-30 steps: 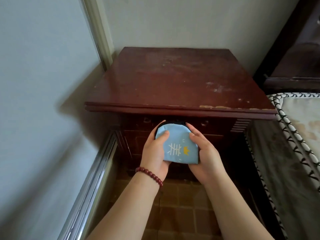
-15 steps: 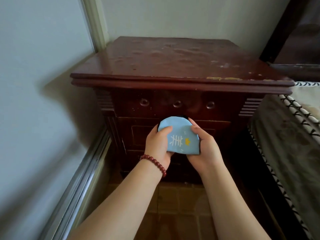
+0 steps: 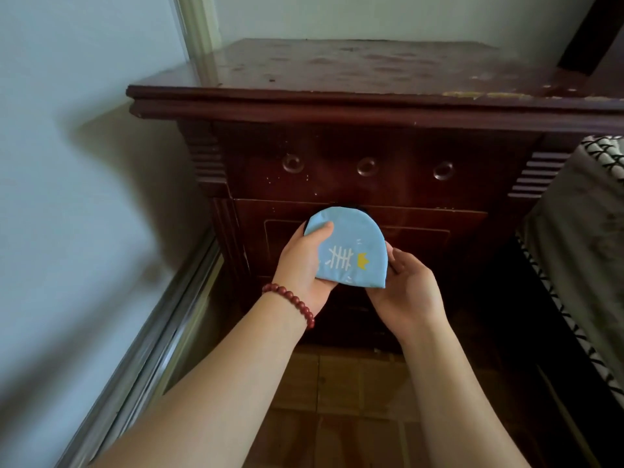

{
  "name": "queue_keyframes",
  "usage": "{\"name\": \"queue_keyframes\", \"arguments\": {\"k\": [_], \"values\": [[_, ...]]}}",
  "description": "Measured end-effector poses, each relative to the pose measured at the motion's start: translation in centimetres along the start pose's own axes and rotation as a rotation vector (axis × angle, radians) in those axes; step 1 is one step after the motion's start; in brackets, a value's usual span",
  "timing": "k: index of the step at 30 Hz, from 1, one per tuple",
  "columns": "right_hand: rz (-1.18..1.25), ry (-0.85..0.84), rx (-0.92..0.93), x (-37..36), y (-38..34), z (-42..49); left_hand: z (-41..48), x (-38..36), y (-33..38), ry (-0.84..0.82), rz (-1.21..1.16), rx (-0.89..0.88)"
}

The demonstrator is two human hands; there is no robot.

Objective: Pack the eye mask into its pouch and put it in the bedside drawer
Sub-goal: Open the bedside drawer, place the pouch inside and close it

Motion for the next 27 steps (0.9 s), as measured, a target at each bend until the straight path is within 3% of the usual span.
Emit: {"name": "queue_keyframes", "arguments": {"k": [8, 27], "values": [[0.085, 0.094, -0.016, 1.0, 0.3, 0.9, 0.1, 2.7, -1.0, 0.089, 0.011, 0.054], [0.034, 0.078, -0.027, -1.2, 1.2, 0.3, -2.0, 2.8, 0.2, 0.105, 0.049, 0.079]]}}
Point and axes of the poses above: each hand's wrist, its own z-axis towards the middle knuckle, its own x-axis out of the back of the hand, y = z × x, the point moved 9 cm from there along z, towards the middle knuckle, and after that the axes turned 9 degrees about -x, right-handed, at the moved point
